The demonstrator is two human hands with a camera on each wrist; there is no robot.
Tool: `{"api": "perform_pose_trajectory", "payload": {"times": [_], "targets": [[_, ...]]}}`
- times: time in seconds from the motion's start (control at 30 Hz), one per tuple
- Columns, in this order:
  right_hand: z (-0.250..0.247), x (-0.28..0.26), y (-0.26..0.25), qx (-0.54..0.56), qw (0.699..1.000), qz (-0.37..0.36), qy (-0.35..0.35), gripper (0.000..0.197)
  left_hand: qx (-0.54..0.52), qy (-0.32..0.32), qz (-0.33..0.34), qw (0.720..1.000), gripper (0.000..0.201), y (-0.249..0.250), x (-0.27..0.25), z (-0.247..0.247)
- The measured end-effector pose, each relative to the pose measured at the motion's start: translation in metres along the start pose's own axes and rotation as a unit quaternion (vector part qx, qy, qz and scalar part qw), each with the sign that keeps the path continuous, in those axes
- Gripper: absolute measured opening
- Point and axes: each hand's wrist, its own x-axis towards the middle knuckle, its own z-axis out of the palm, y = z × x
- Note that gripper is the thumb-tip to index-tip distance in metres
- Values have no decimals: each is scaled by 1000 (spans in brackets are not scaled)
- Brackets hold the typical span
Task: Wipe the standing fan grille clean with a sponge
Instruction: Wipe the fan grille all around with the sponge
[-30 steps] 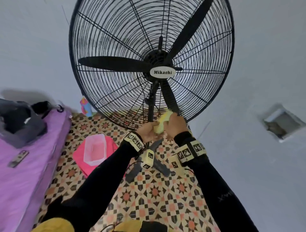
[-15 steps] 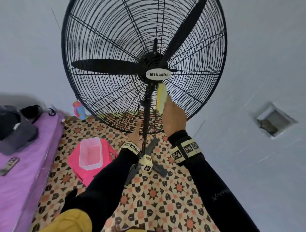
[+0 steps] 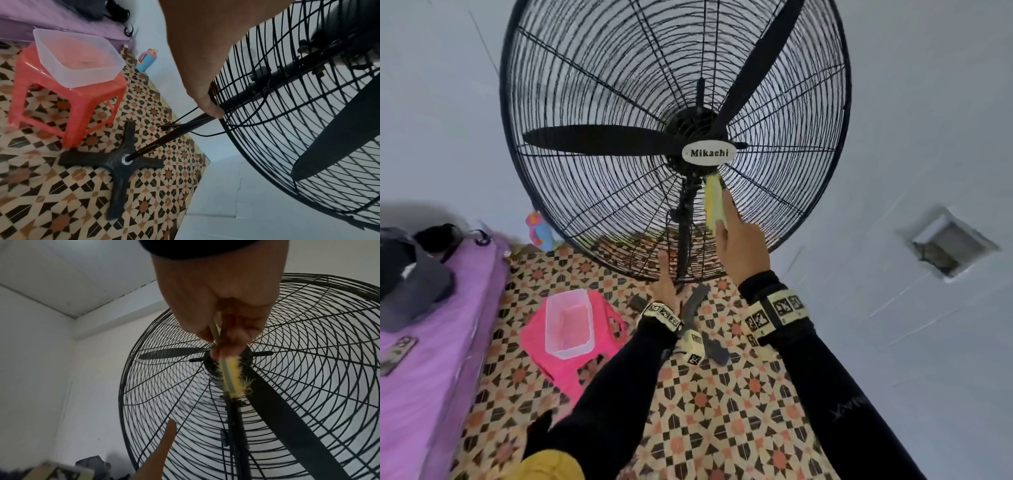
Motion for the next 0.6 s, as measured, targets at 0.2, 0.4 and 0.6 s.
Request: {"api": "perform_pose_trajectory", "payload": {"times": [0.2,0.4,0.6], "targets": [[11,-7,-11,-28,999,-20,-3,66,-137,39,-100,985,132,16,-15,-2],[35,-72,10,-72,983,34,-164,67,-112,-31,-75,990,52,30,-35,-8],[22,-30,9,46,999,26,13,59,-147,-23,-99,984,82,25,-26,-6]]}}
